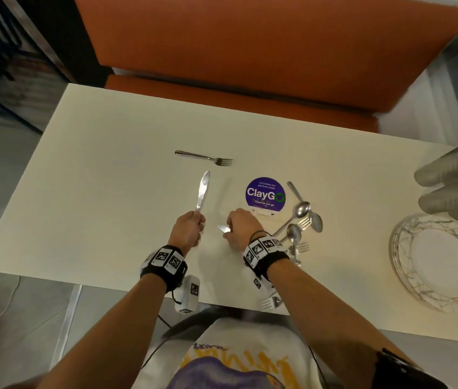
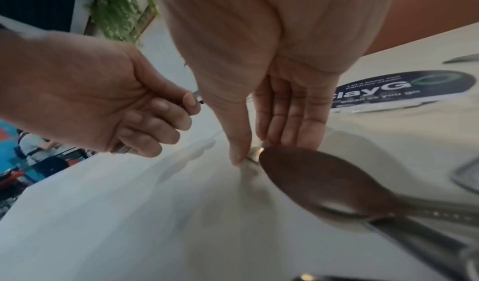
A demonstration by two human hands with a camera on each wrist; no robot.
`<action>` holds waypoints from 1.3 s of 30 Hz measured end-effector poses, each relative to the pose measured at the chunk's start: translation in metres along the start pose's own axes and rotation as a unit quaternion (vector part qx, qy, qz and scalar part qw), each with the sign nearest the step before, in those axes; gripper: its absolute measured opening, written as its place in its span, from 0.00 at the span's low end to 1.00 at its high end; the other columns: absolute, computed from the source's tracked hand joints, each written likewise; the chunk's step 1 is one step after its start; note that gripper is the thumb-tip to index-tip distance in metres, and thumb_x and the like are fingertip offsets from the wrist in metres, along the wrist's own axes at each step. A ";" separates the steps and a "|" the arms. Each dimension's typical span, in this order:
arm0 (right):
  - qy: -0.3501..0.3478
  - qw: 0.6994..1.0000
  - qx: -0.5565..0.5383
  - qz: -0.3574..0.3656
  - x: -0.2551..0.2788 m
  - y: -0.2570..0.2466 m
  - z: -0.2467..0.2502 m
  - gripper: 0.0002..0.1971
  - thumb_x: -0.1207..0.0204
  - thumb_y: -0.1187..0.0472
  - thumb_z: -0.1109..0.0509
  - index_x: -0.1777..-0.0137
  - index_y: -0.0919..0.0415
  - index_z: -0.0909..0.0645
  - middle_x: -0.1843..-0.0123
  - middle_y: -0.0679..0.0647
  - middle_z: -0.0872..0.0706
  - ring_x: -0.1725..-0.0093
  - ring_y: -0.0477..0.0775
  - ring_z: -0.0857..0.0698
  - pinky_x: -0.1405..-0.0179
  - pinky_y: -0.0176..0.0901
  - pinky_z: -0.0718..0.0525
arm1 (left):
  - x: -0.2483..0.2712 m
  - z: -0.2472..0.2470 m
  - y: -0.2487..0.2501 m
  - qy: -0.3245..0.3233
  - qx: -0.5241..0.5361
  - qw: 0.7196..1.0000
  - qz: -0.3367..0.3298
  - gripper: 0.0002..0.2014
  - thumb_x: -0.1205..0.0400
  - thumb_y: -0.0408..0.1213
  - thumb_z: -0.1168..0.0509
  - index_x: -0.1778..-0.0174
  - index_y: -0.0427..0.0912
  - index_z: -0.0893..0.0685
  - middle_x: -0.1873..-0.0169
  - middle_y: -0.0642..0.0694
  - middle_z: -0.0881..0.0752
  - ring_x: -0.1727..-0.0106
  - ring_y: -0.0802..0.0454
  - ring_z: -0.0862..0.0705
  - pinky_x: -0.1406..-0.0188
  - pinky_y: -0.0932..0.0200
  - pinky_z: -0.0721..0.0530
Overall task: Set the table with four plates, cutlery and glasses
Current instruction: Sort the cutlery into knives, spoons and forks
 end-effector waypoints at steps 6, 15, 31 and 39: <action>-0.002 0.999 0.033 0.011 -0.004 -0.012 -0.005 0.16 0.14 0.55 0.35 0.35 0.67 0.19 0.35 0.62 0.19 0.35 0.62 0.19 0.36 0.49 0.21 | -0.001 0.005 -0.009 -0.001 0.022 1.000 0.015 0.16 0.08 0.41 0.47 0.59 0.42 0.22 0.73 0.50 0.27 0.80 0.55 0.34 0.84 0.63 0.36; 0.031 0.998 0.049 0.016 -0.010 -0.025 0.004 0.13 0.13 0.61 0.41 0.36 0.67 0.19 0.37 0.62 0.18 0.37 0.62 0.18 0.40 0.50 0.20 | -0.004 0.007 -0.004 0.003 0.014 1.000 0.003 0.16 0.09 0.41 0.46 0.59 0.42 0.21 0.72 0.50 0.26 0.79 0.54 0.33 0.82 0.63 0.36; 0.287 0.873 -0.389 -0.062 0.001 0.005 0.112 0.04 0.20 0.62 0.28 0.51 0.58 0.12 0.55 0.54 0.07 0.64 0.53 0.09 0.59 0.44 0.08 | -0.009 -0.011 0.034 -0.029 0.012 0.997 -0.067 0.16 0.07 0.38 0.50 0.57 0.40 0.23 0.64 0.38 0.12 0.63 0.39 0.11 0.71 0.55 0.16; 0.270 0.771 -0.562 -0.129 0.010 0.016 0.128 0.04 0.21 0.66 0.27 0.51 0.60 0.11 0.63 0.60 0.07 0.65 0.60 0.06 0.53 0.58 0.06 | 0.006 -0.057 0.068 -0.133 0.016 0.987 -0.085 0.15 0.05 0.39 0.50 0.48 0.35 0.21 0.59 0.34 0.08 0.61 0.37 0.08 0.66 0.49 0.12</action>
Point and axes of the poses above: each hand's wrist, its own x-axis away from the middle knuckle, its own z-axis out of the back of the hand, y = z × x, the point moved 2 cm from there along -x, towards the middle knuckle
